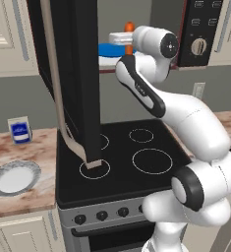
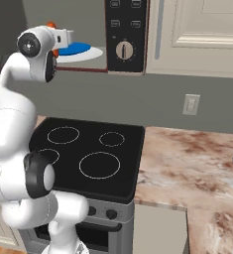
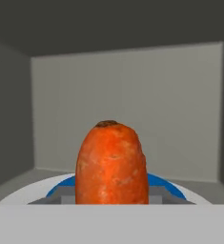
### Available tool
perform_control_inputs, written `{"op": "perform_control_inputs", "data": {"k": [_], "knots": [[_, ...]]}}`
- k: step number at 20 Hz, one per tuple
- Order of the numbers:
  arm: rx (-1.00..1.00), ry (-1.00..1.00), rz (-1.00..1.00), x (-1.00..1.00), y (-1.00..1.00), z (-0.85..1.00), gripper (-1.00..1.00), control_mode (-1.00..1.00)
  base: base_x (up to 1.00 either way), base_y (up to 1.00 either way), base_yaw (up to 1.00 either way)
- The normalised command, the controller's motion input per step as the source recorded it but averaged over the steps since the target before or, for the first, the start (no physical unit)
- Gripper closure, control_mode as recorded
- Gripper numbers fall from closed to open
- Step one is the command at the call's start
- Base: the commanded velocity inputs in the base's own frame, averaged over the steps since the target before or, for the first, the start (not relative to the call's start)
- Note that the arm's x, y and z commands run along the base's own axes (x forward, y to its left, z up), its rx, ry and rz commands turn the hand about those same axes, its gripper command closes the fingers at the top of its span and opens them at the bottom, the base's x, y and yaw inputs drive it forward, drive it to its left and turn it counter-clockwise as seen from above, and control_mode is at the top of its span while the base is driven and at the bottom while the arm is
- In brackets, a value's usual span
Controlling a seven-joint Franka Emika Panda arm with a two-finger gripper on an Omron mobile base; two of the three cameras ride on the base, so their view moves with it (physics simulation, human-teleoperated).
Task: Pick the carrot from the counter and place it in the microwave. Then turn on the microwave.
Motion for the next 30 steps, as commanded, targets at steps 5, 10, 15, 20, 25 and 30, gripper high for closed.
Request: {"op": "perform_control_inputs", "data": {"k": [5, 10, 15, 20, 25, 30], "knots": [[0.0, 0.04, 0.0, 0.26, 0.0, -0.1, 1.0, -1.0, 0.0, 0.0, 0.0], [0.0, 0.0, 0.0, 0.41, 0.0, 0.0, 1.0, -1.0, 0.0, 0.0, 0.0], [0.0, 0.02, 0.0, 0.45, 0.0, 0.0, 1.0, -1.0, 0.0, 0.0, 0.0], [0.0, 0.03, 0.0, 0.48, 0.0, -0.01, 1.0, -1.0, 0.0, 0.0, 0.0], [0.0, 0.0, 0.0, 0.29, 0.02, -0.07, 1.0, -1.0, 0.0, 0.0, 0.0], [0.0, 0.0, 0.0, 0.07, 0.16, -0.08, -1.0, -1.0, 0.0, 0.0, 0.0]]}}
